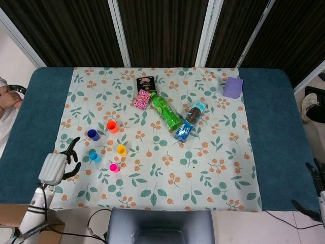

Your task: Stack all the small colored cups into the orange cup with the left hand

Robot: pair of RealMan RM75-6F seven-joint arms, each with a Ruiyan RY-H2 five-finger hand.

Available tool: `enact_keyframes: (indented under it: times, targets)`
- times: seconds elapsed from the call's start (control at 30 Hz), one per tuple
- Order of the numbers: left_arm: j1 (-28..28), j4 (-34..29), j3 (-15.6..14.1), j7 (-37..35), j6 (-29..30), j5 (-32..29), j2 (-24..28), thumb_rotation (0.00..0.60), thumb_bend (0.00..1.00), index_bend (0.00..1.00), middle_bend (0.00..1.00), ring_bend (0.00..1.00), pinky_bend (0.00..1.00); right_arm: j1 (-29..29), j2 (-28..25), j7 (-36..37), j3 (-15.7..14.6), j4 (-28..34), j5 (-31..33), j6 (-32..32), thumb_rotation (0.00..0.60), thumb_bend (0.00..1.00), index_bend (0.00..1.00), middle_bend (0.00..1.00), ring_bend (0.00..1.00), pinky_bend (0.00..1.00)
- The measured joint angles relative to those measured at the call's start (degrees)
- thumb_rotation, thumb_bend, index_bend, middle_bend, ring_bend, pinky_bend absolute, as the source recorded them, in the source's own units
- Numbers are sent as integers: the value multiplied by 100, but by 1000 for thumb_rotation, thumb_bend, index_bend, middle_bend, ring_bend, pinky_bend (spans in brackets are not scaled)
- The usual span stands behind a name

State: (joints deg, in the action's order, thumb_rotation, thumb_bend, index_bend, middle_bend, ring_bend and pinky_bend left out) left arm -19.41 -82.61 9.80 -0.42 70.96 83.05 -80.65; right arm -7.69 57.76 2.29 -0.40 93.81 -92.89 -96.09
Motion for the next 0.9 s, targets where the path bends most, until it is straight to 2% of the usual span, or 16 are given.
enact_keyframes:
  times: [0.17,0.37,0.67,0.9]
  targets:
    - [-671,243,535,561,-799,-1092,-426,600,379,145,1000,1000,1000,35,-5,-31,18,11,71,93,600,190,0,0,0,0]
    - [-1252,462,896,1395,-1388,-2208,-751,600,366,184,1000,1000,1000,34,-28,17,49,7,144,89,600,190,0,0,0,0]
    - [-1558,920,918,1767,-1664,-2909,-977,600,363,251,1000,1000,1000,6,-50,96,34,-5,118,39,600,190,0,0,0,0]
    - [-1670,1215,880,1800,-1733,-3046,-1101,600,366,314,1000,1000,1000,10,-56,96,23,-5,107,55,600,190,0,0,0,0]
